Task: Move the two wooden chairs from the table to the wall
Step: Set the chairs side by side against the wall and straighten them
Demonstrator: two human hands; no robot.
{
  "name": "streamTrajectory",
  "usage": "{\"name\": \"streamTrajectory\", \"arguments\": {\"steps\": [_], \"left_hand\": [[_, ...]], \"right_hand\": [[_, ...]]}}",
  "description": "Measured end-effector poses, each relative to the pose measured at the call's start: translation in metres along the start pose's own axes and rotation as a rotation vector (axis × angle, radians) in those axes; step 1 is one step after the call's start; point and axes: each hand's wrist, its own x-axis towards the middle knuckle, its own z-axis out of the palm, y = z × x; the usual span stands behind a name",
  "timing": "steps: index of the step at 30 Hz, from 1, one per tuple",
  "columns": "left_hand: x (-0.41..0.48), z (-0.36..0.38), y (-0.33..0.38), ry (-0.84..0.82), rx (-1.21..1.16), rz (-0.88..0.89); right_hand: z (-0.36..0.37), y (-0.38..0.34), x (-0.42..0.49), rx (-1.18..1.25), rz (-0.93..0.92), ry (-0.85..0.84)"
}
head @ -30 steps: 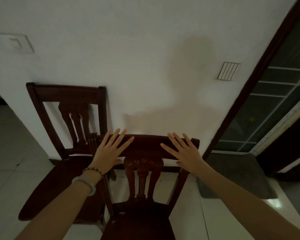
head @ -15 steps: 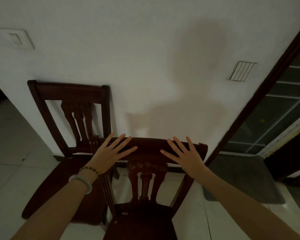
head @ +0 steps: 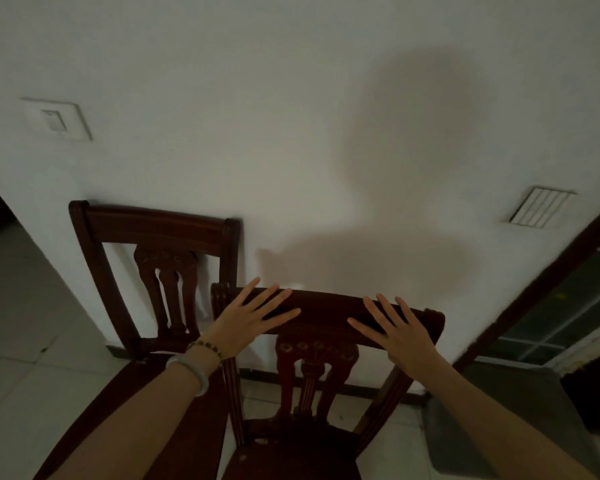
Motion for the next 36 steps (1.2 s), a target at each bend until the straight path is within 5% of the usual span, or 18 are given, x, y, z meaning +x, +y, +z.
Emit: {"name": "streamTrajectory", "arguments": {"steps": [18,30,36], "left_hand": [[0.140,0.085,-0.065,-0.002,-0.001,0.051],[0.166,0.104,-0.078,0.067,-0.064,0.037],[0.163,0.102,-0.072,0.096,-0.182,-0.005]], "right_hand": [[0.081,0.091,0.108,0.004,0.002,0.008],[0.103,0.106,0.132,-0.003,0.034,0.146],[0.093,0.105,0.129,0.180,0.018,0.181]]}}
